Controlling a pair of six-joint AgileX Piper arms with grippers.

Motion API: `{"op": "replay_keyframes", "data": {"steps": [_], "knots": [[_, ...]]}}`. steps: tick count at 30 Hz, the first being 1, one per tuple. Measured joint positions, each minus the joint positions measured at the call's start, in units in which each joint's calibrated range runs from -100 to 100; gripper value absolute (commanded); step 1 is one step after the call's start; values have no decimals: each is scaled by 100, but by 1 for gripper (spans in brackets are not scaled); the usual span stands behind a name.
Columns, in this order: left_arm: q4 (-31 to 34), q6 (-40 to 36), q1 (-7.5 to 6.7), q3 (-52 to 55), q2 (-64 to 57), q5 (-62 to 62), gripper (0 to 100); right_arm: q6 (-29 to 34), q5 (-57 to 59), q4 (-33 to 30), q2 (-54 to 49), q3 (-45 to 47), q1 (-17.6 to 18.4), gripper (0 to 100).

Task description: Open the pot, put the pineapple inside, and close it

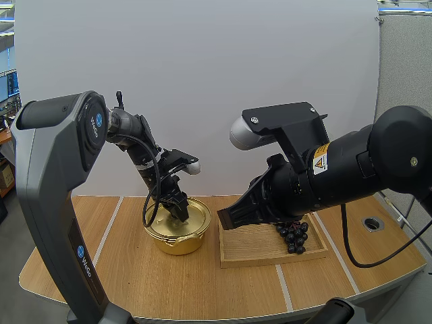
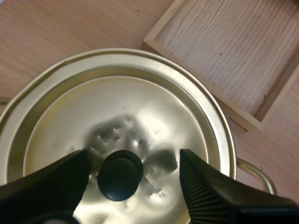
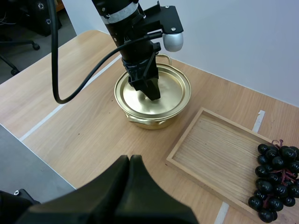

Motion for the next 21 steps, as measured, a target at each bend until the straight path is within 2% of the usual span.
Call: {"op": "replay_keyframes", "data": {"steps": [11, 16, 21], "knots": [[-27, 0, 0, 0, -228, 273, 100, 0, 0, 0, 0, 0, 0, 0], [9, 0, 0, -219, -1102, 622, 100, 0, 0, 0, 0, 0, 0, 0], [31, -80, 0, -749, -2658, 705, 100, 0, 0, 0, 0, 0, 0, 0]]}}
